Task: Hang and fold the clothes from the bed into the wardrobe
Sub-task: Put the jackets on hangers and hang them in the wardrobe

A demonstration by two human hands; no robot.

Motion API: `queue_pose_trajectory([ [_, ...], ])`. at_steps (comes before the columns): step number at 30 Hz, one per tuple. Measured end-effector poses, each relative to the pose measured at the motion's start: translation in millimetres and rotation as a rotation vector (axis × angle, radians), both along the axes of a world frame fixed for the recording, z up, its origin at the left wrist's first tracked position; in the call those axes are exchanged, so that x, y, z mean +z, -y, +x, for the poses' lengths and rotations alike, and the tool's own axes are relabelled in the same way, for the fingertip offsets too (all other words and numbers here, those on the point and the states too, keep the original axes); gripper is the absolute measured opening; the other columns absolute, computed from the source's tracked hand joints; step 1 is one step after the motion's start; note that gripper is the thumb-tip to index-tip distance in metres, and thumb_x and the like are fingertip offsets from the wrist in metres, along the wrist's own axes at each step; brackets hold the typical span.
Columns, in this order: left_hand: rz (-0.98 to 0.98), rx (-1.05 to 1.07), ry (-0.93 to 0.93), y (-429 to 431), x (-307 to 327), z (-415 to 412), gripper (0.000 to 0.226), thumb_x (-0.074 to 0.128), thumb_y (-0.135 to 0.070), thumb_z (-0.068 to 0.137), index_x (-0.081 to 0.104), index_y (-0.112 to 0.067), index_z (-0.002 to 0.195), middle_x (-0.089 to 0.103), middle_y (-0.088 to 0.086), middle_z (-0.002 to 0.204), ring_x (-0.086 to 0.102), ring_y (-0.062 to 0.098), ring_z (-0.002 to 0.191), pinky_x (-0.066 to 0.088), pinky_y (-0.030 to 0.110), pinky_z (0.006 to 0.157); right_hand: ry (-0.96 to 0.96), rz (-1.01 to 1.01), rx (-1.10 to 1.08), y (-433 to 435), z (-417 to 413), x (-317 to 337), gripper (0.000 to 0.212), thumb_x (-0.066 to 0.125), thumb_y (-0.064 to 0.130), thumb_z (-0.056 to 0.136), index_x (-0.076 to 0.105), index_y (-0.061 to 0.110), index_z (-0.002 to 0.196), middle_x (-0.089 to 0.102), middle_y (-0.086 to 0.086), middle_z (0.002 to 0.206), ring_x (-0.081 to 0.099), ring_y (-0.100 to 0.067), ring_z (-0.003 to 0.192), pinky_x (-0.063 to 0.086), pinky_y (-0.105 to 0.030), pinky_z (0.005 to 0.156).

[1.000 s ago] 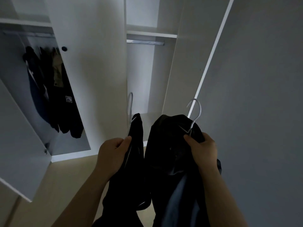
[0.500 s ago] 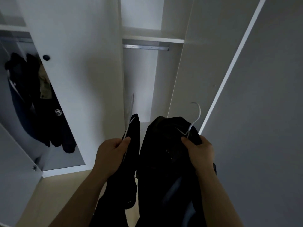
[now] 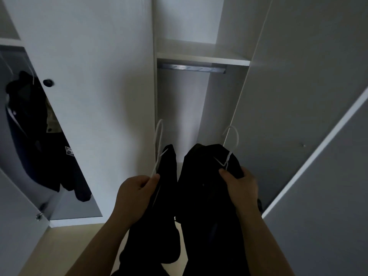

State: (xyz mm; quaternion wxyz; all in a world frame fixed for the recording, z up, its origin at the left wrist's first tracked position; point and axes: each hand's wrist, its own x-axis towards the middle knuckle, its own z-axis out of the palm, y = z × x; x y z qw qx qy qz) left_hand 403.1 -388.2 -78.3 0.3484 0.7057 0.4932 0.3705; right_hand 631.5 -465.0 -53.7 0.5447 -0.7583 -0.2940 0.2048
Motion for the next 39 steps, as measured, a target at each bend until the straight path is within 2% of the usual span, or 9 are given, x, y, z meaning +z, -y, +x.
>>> queue_pose_trajectory([
  [4, 0.003, 0.008, -0.002, -45.3, -7.2, 12.0, 0.056, 0.054, -0.037, 0.093, 0.034, -0.022, 0.044, 0.033, -0.006, 0.04, 0.032, 0.006, 0.039, 0.027, 0.026, 0.048, 0.016, -0.011, -0.012, -44.3, 13.0, 0.5, 0.026, 0.071, 0.026, 0.084, 0.05, 0.031, 0.07, 0.056, 0.012, 0.07, 0.053, -0.006, 0.063, 0.047, -0.032, 0.064],
  [8, -0.02, -0.008, 0.0, -86.7, -5.6, 28.9, 0.055, 0.053, -0.039, 0.093, 0.041, -0.021, 0.043, 0.036, -0.005, 0.039, 0.035, 0.005, 0.038, 0.026, 0.016, 0.043, 0.025, -0.011, -0.013, -83.6, 29.9, 10.3, 0.025, 0.071, 0.027, 0.084, 0.05, 0.03, 0.07, 0.058, 0.007, 0.072, 0.055, -0.008, 0.063, 0.044, -0.028, 0.058],
  [14, -0.046, -0.008, -0.007, -126.5, -4.6, 57.1, 0.053, 0.054, -0.039, 0.093, 0.045, -0.019, 0.045, 0.039, -0.005, 0.038, 0.038, 0.005, 0.038, 0.029, 0.016, 0.043, -0.002, -0.028, 0.042, -127.9, 57.4, 11.1, 0.021, 0.07, 0.029, 0.085, 0.052, 0.029, 0.073, 0.06, 0.004, 0.075, 0.057, -0.01, 0.067, 0.047, -0.028, 0.059],
  [20, -0.041, 0.066, -0.035, -157.7, -6.0, 90.9, 0.052, 0.055, -0.038, 0.093, 0.044, -0.015, 0.047, 0.037, -0.005, 0.039, 0.036, 0.005, 0.037, 0.03, 0.023, 0.047, -0.212, -0.03, 0.211, -174.1, 91.9, 12.1, 0.017, 0.062, 0.023, 0.092, 0.061, 0.016, 0.107, 0.064, -0.006, 0.092, 0.063, -0.024, 0.084, 0.05, -0.034, 0.074],
  [24, -0.055, 0.152, -0.023, -168.1, -15.9, 115.5, 0.051, 0.054, -0.039, 0.093, 0.047, -0.015, 0.048, 0.038, -0.006, 0.039, 0.039, 0.004, 0.036, 0.03, 0.02, 0.046, -0.252, -0.077, 0.306, -202.9, 122.4, 13.2, 0.005, 0.058, 0.02, 0.094, 0.058, 0.017, 0.098, 0.063, -0.006, 0.087, 0.061, -0.022, 0.079, 0.048, -0.035, 0.072],
  [27, -0.064, 0.197, -0.017, -175.4, -21.2, 126.0, 0.05, 0.054, -0.039, 0.093, 0.052, -0.011, 0.051, 0.041, -0.005, 0.04, 0.041, 0.004, 0.037, 0.03, 0.016, 0.044, -0.305, -0.144, 0.378, -218.2, 135.2, 9.4, 0.029, 0.057, 0.024, 0.094, 0.054, 0.014, 0.122, 0.062, -0.012, 0.112, 0.061, -0.03, 0.102, 0.047, -0.045, 0.096],
  [29, -0.078, 0.218, -0.011, -178.0, -22.7, 132.4, 0.05, 0.054, -0.039, 0.093, 0.053, -0.011, 0.051, 0.041, -0.005, 0.039, 0.041, 0.004, 0.037, 0.029, 0.014, 0.043, -0.272, -0.155, 0.387, -229.9, 140.8, 7.7, 0.04, 0.057, 0.024, 0.095, 0.051, 0.011, 0.132, 0.059, -0.014, 0.123, 0.057, -0.032, 0.113, 0.043, -0.046, 0.103],
  [34, -0.096, 0.25, 0.036, -195.4, -21.7, 131.5, 0.053, 0.055, -0.038, 0.093, 0.044, -0.017, 0.046, 0.04, -0.005, 0.037, 0.04, 0.004, 0.037, 0.031, 0.013, 0.04, -0.164, -0.145, 0.392, -259.0, 141.5, 7.6, 0.035, 0.056, 0.024, 0.096, 0.053, 0.011, 0.128, 0.06, -0.009, 0.111, 0.059, -0.027, 0.104, 0.047, -0.042, 0.097],
  [39, -0.11, 0.212, 0.056, -212.0, -31.5, 122.9, 0.054, 0.055, -0.038, 0.093, 0.041, -0.019, 0.044, 0.037, -0.006, 0.036, 0.037, 0.004, 0.036, 0.027, 0.012, 0.04, -0.139, -0.105, 0.377, -285.0, 139.3, 8.1, 0.011, 0.053, 0.015, 0.097, 0.058, 0.015, 0.107, 0.061, -0.003, 0.088, 0.059, -0.017, 0.079, 0.043, -0.031, 0.073],
])
